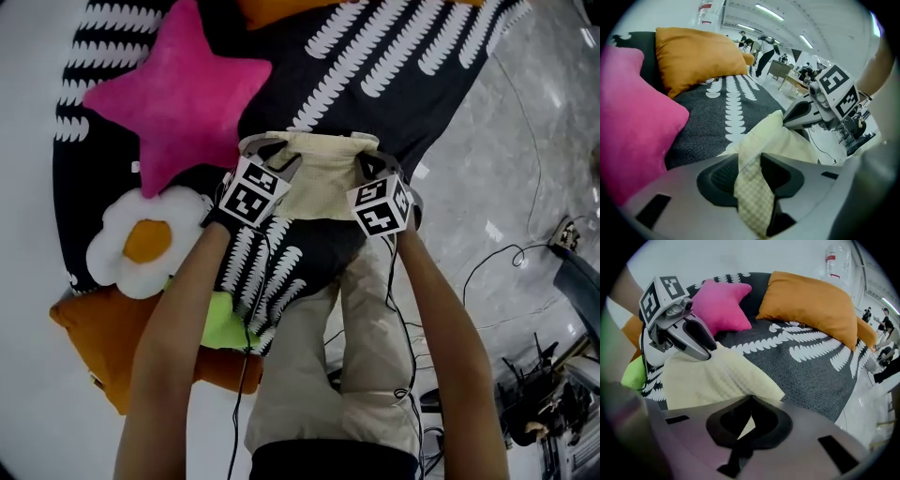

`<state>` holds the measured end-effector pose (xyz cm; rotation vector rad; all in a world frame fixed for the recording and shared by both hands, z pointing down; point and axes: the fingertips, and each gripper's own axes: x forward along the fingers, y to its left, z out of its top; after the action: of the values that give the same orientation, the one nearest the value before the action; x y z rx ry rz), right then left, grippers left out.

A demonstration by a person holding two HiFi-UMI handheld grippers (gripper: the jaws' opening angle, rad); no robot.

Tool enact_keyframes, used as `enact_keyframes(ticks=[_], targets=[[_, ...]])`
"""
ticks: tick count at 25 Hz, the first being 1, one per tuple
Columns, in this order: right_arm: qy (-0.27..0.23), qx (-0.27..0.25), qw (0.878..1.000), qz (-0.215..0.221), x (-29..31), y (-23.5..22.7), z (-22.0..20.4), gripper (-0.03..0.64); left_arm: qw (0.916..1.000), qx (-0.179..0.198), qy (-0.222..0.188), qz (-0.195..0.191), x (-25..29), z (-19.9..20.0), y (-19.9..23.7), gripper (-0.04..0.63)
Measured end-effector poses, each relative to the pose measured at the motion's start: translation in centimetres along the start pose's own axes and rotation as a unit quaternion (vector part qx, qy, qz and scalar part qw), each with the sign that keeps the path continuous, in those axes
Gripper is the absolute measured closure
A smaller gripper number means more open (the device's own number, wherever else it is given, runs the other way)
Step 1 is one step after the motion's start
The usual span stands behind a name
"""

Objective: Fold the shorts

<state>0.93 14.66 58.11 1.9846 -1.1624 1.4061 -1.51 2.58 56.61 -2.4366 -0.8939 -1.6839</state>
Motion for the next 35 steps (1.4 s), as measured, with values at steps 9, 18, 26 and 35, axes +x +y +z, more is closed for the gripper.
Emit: enact_keyframes(ticks=[9, 18, 26, 35], targets=[[-0.012, -0.263, 0.96, 0.1, -8.8, 1.4, 1.2, 0.463, 0.9595, -0.25, -0.105, 0.076, -10.4, -1.7, -2.0, 0.324], [0.021, -0.706, 0.674, 0.215, -8.1, 6.4, 2.4, 0.211, 0.9505, -0.259, -0.169, 0.027, -8.3, -1.5, -14.5, 0.283], [0.022, -0.871, 0.408, 0.272, -2.1, 8.7, 2.5, 0.022, 0.9408, -0.279, -0.088, 0.172, -2.3, -3.7, -10.2, 0.168], [0.04, -0.871, 0.382, 0.308, 1.3, 9.0, 1.8, 0.017, 0.957, -0.208, 0.015, 0.202, 0.8, -8.5, -9.4, 0.067]])
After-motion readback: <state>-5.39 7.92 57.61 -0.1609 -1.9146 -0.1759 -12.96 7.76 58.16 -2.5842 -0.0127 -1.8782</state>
